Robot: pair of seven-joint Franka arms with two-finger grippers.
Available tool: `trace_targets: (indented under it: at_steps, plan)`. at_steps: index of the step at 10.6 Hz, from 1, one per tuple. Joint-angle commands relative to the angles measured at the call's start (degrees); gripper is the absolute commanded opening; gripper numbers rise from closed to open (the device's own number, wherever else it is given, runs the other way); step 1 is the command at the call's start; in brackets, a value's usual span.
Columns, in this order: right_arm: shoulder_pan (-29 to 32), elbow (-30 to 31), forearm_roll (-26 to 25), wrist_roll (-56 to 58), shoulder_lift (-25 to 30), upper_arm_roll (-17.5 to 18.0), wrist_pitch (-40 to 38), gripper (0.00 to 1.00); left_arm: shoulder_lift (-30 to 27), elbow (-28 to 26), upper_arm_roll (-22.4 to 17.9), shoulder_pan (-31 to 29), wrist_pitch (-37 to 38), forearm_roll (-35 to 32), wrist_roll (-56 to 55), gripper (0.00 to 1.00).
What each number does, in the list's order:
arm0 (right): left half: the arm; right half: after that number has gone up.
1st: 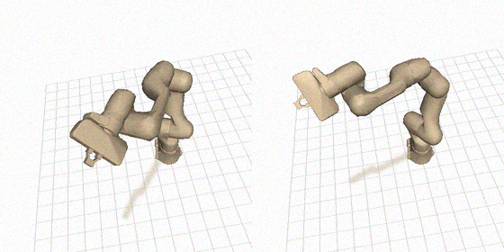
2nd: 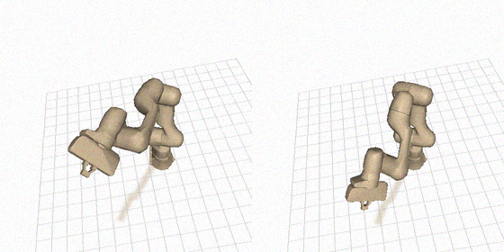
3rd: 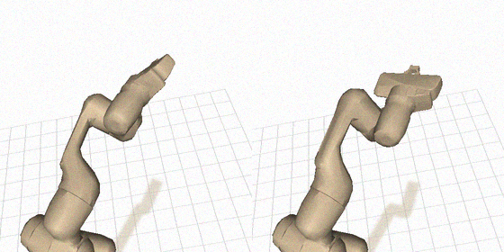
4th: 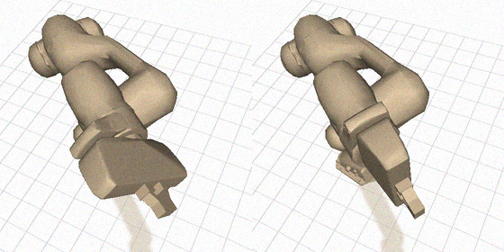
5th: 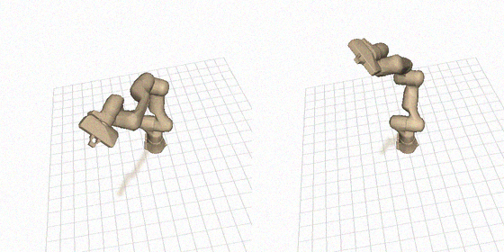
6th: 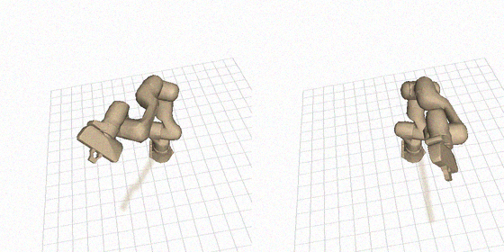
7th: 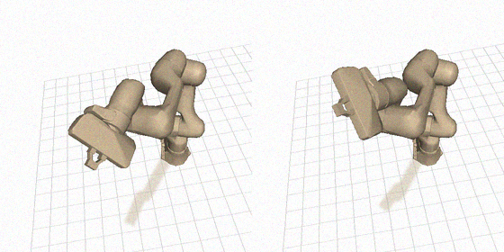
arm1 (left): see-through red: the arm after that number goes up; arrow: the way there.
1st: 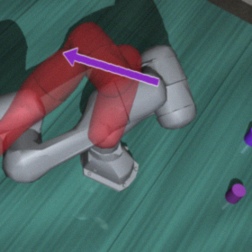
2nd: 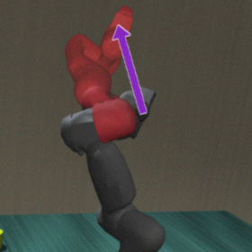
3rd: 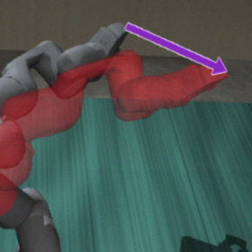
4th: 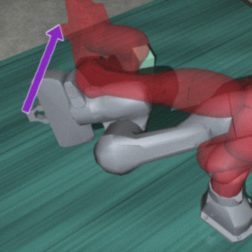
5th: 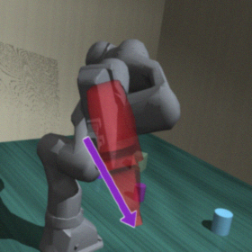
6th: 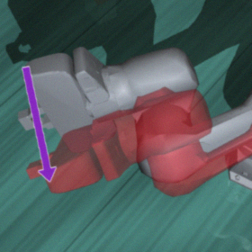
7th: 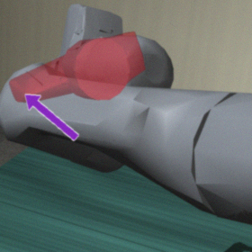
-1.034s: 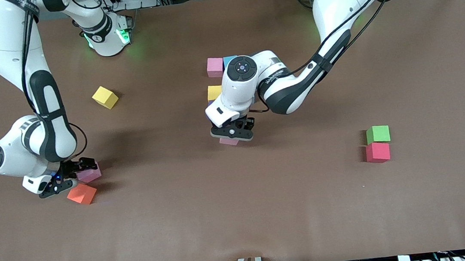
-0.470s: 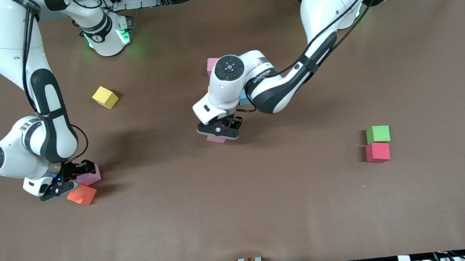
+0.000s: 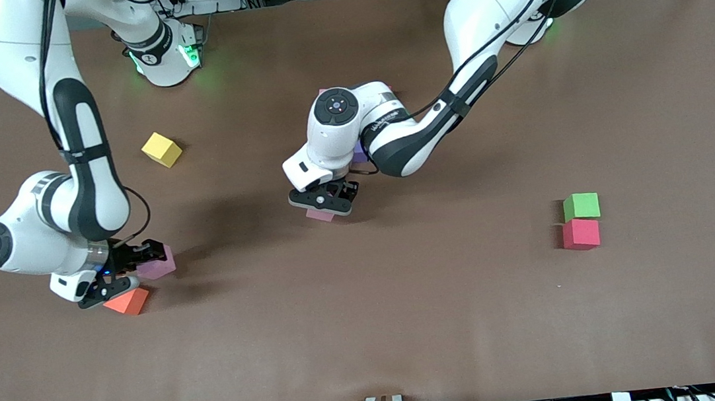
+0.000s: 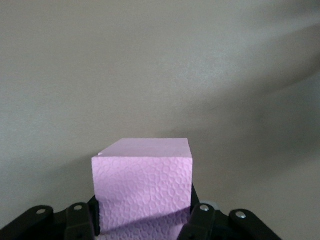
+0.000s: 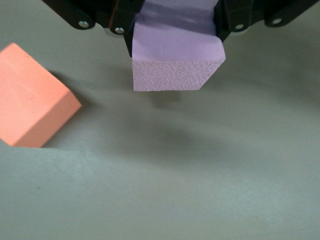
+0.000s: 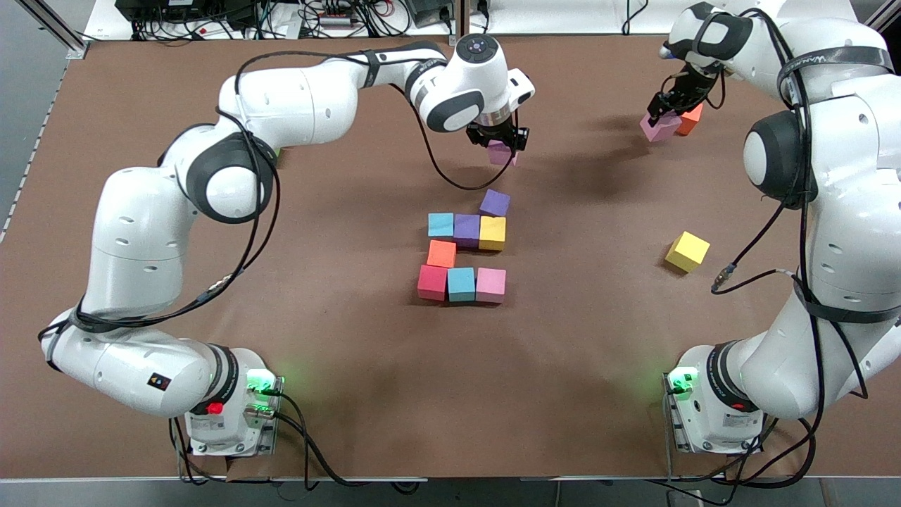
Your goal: Form number 2 with 11 blocks
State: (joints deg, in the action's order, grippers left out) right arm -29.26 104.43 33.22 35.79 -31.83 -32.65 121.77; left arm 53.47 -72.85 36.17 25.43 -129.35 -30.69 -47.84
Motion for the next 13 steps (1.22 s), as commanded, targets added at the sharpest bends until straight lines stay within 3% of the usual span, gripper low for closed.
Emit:
trace_targets:
  at_steps: [1, 5, 13]
  plan:
    - [-1.6, 0.0, -0.9, -3.8, 1.0, -0.5, -0.7, 0.09, 3.0, 5.2, -1.7, 3.1, 0.1, 2.9, 1.4, 0.28]
    - [-4.0, -0.9, -1.0, -8.1, 1.0, -0.5, -1.2, 0.09, 3.3, 6.6, -9.5, 8.5, 0.1, 8.4, 1.3, 0.28]
    - [-5.1, -1.0, -1.1, -10.1, 1.2, -0.6, -1.9, 0.09, 3.4, 5.2, -11.4, 9.7, 1.7, 15.0, 1.1, 0.29]
